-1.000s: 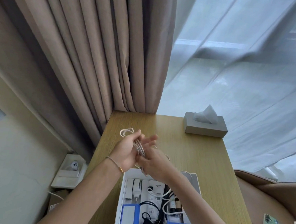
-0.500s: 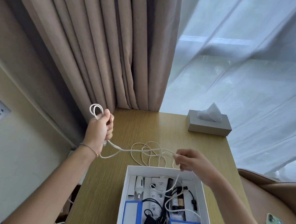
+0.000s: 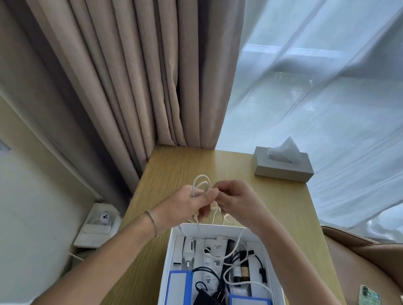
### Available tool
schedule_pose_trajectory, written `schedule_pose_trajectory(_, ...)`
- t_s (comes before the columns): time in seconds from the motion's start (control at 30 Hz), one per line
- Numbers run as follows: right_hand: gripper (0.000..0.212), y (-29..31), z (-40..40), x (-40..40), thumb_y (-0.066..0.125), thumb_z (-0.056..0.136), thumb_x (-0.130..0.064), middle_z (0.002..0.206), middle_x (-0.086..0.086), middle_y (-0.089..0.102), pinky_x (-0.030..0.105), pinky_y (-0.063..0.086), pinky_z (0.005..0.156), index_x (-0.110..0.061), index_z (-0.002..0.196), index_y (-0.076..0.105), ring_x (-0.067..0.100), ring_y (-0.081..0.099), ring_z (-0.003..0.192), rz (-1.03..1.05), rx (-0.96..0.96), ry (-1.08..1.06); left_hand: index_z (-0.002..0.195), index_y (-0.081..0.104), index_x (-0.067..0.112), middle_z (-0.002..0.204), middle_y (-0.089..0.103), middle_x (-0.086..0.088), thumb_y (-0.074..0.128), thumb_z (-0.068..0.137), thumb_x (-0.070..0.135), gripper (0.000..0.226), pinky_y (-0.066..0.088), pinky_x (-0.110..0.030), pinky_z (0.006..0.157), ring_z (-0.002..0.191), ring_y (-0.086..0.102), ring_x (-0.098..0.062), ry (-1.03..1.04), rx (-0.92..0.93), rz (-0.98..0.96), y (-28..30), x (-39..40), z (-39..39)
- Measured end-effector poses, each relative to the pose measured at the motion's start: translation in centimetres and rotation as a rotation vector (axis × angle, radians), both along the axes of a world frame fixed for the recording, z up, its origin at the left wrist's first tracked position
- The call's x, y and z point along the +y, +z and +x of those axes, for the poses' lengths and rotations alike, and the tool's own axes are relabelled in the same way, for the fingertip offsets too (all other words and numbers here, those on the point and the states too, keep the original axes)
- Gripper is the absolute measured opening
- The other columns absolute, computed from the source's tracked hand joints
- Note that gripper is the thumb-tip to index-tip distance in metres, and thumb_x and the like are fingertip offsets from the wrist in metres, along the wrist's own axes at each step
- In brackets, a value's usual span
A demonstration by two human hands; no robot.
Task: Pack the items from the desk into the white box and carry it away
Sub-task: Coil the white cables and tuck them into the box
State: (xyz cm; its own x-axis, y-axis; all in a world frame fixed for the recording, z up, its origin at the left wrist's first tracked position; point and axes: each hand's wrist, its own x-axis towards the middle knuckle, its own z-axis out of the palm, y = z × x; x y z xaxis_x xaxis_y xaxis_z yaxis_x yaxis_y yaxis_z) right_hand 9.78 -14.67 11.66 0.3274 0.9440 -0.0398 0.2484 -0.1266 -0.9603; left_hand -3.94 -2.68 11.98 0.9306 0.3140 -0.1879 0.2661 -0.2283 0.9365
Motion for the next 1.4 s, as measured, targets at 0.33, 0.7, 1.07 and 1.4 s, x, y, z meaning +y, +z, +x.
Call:
schedule_pose_trajectory(0.33,0.034,-2.6,1.9,-2.2,0.053,0.104,-0.015,0.051,-0.012,0.046,0.031,0.031,0.054,-0.014,0.072,0.065,0.012,0.037,0.051,-0.051,0.038,-0.154,0.076,0.067,0.007,0.071,0.069,-0.007,0.057,0.095,0.031,0.033,0.059,-0.027,0.060,0.063,0.068,-0.016,0.609,-0.427,-0.913,0.0,4.8,-2.4)
schedule_pose_trajectory(0.7,0.030,-3.6,3.4,-3.3,0.057,0.102,-0.019,0.053,-0.011,0.047,0.031,0.031,0.056,-0.023,0.076,0.071,0.012,0.038,0.053,-0.151,-0.150,-0.163,0.148,0.042,0.010,0.099,0.076,-0.016,0.039,0.105,0.001,0.044,0.061,-0.027,0.076,0.086,0.075,-0.023,0.774,-0.578,-0.656,0.0,6.4,-3.5)
schedule_pose_trajectory(1.07,0.036,0.5,-0.4,-0.3,0.058,0.098,-0.021,0.050,-0.014,0.052,0.025,0.032,0.050,-0.032,0.065,0.067,0.006,0.039,0.047,-0.090,-0.237,0.078,0.069,0.065,0.022,0.055,0.055,0.009,0.047,0.104,0.037,0.042,0.045,-0.036,0.053,0.051,0.049,-0.012,0.198,-0.198,0.272,-0.5,-1.3,-0.4)
schedule_pose_trajectory(1.4,0.032,-1.5,5.0,-3.6,0.059,0.101,-0.017,0.050,-0.012,0.049,0.022,0.033,0.054,-0.013,0.070,0.066,0.009,0.039,0.050,-0.140,-0.069,-0.148,0.059,0.041,0.018,0.057,0.035,-0.001,0.051,0.096,0.038,0.043,0.035,-0.022,0.045,0.049,0.030,-0.014,0.315,-0.329,-0.752,-1.3,5.2,-3.3)
